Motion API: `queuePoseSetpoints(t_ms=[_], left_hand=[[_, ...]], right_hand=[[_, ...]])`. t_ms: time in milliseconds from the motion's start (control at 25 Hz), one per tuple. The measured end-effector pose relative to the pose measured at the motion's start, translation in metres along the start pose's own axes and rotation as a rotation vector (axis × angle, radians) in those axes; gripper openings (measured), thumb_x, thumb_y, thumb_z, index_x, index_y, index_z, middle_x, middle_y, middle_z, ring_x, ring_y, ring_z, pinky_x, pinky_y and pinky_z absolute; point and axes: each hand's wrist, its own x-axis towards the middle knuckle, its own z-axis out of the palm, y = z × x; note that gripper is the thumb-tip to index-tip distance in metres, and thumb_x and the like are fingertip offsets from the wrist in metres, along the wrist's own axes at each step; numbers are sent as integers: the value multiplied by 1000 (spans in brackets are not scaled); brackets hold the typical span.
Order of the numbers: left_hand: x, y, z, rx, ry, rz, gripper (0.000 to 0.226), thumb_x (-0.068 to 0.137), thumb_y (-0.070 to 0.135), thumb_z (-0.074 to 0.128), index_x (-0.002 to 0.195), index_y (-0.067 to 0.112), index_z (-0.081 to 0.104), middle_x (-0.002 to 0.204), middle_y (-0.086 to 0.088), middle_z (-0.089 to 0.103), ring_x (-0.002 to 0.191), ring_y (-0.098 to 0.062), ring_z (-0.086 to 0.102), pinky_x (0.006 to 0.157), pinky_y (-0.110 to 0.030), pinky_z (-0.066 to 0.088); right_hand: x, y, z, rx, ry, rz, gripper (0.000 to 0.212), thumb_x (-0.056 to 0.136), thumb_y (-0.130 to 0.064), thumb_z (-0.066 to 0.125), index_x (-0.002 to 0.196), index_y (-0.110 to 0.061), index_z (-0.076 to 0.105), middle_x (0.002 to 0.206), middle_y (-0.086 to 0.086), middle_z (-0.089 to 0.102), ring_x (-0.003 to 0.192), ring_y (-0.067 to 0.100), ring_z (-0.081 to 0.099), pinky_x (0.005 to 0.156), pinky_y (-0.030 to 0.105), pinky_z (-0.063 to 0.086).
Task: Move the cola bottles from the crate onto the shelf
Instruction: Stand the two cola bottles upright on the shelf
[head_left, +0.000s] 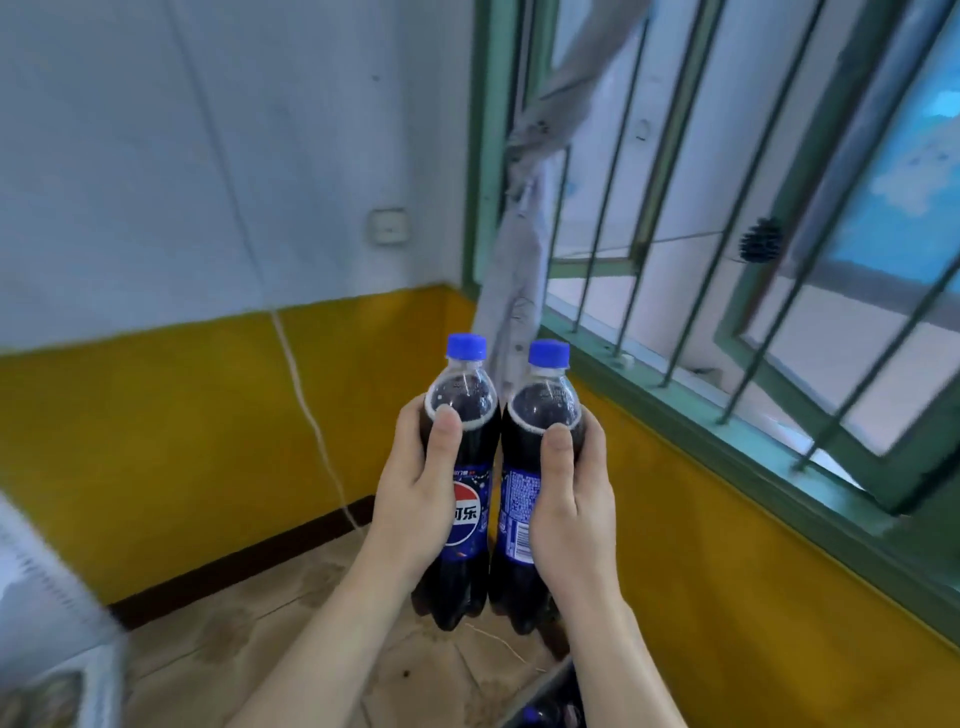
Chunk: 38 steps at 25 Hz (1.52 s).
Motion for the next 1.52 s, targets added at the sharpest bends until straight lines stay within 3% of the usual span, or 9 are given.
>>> queuePoseSetpoints(t_ms=[160, 360, 480, 680, 840, 1000, 1080, 1400, 1520], left_hand=[[-20, 18, -78, 69, 193, 28, 44, 96, 59, 41, 127, 33, 55, 119, 10, 68, 114, -10, 65, 100, -45, 52], [-62, 51, -181, 161, 442, 89, 44, 96, 55, 39, 123, 25, 57, 111, 10, 70, 108, -9, 66, 93, -33, 53], [-96, 75, -231, 209, 585, 109, 33, 96, 53, 38, 114, 33, 57, 105, 27, 69, 103, 7, 63, 89, -16, 47], [-162, 112, -302, 227, 806, 120, 27, 89, 51, 40, 106, 37, 56, 94, 38, 66, 92, 19, 61, 74, -1, 43], [-209, 129, -348, 292, 973, 123, 27, 91, 58, 43, 103, 38, 56, 97, 32, 68, 94, 14, 62, 80, -10, 46], [-240, 138, -379, 266, 1060, 126, 34, 86, 57, 67, 111, 35, 60, 110, 7, 72, 108, -17, 68, 97, -45, 53], [-247, 141, -387, 255, 1087, 133, 39, 83, 50, 74, 116, 34, 60, 114, 4, 72, 109, -21, 69, 99, -52, 52], [-253, 139, -429, 237, 1198, 151, 43, 76, 52, 72, 113, 35, 58, 115, -3, 71, 109, -30, 68, 97, -61, 51], [-254, 137, -454, 285, 1211, 136, 48, 71, 53, 75, 113, 36, 56, 110, 4, 72, 105, -22, 70, 94, -52, 54]], right_hand=[[-23, -14, 71, 63, -169, -30, 61, 94, -67, 37, 143, -32, 45, 119, -25, 65, 109, -9, 61, 85, 16, 50], [-82, -52, 160, 197, -413, -62, 50, 96, -63, 40, 139, -39, 42, 114, -35, 63, 109, -5, 63, 84, 20, 55], [-121, -75, 204, 249, -531, -85, 64, 89, -72, 38, 142, -36, 42, 116, -36, 61, 111, -2, 63, 90, 33, 57], [-194, -114, 263, 361, -757, -106, 47, 92, -65, 40, 134, -46, 40, 114, -39, 61, 107, -5, 64, 84, 25, 56], [-246, -141, 298, 424, -926, -140, 32, 95, -55, 39, 127, -52, 40, 109, -46, 59, 106, -11, 61, 80, 10, 50], [-276, -157, 324, 477, -1045, -167, 30, 93, -62, 38, 123, -55, 42, 112, -47, 57, 109, -13, 59, 82, 8, 46], [-283, -163, 334, 496, -1101, -161, 29, 95, -57, 39, 124, -54, 41, 110, -48, 57, 108, -14, 59, 81, 6, 46], [-299, -172, 383, 526, -1221, -169, 32, 95, -54, 40, 126, -47, 43, 108, -44, 60, 106, -12, 60, 80, 9, 48], [-310, -175, 406, 527, -1260, -141, 35, 91, -60, 48, 125, -51, 42, 108, -40, 61, 105, -9, 62, 80, 13, 51]])
